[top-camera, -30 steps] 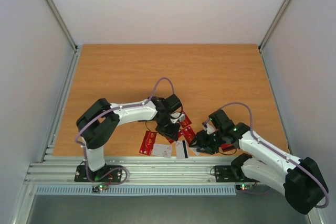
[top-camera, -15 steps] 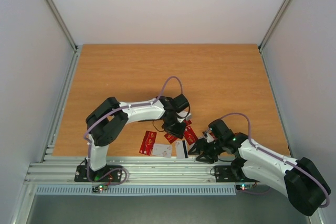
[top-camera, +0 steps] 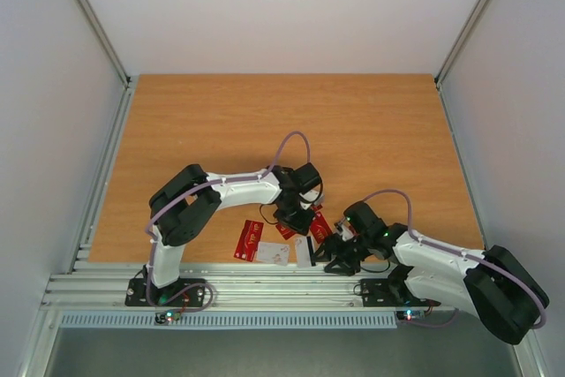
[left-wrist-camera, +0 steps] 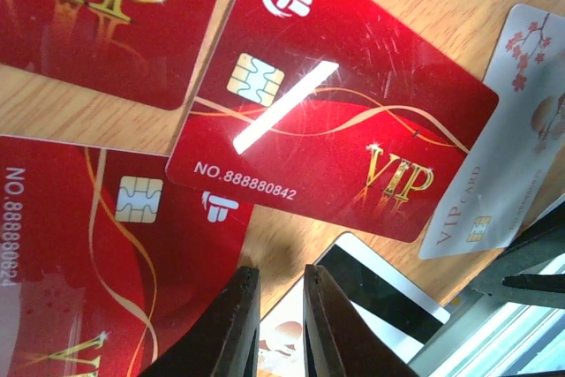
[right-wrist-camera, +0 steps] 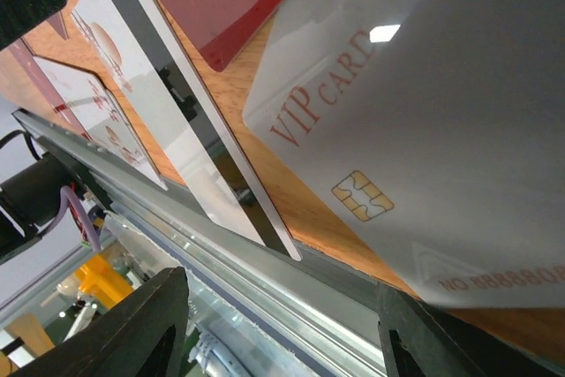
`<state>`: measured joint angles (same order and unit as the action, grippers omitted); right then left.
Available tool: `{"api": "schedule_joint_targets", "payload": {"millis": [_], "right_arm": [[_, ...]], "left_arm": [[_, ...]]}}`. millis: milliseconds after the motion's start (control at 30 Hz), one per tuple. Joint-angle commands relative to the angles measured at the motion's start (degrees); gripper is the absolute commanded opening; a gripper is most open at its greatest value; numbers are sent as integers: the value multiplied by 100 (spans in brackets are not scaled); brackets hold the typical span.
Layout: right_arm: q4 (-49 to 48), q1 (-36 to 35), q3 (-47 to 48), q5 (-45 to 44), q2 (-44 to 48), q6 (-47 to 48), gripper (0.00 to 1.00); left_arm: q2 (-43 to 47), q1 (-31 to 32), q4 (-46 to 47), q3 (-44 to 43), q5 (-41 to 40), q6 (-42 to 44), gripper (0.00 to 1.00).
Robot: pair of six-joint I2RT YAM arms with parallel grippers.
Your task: Put the credit cards into the card holder
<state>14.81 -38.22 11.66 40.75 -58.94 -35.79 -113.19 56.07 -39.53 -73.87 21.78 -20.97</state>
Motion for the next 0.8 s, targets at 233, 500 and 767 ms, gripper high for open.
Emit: {"api": "schedule_joint_targets", "payload": {"millis": [233,500,767], "right_arm": [[-1222,-32,-162,-32,-594,-120,59],[-1975,-106,-262,91,-1037,-246,57],[-1634,-221,-173,-9,-1079,-170,55]], "left_arm": [[-145,213,318,450,233,-123,17],[-79,255,437,648,325,-313,17],[95,255,295,391,318,-384,17]]}}
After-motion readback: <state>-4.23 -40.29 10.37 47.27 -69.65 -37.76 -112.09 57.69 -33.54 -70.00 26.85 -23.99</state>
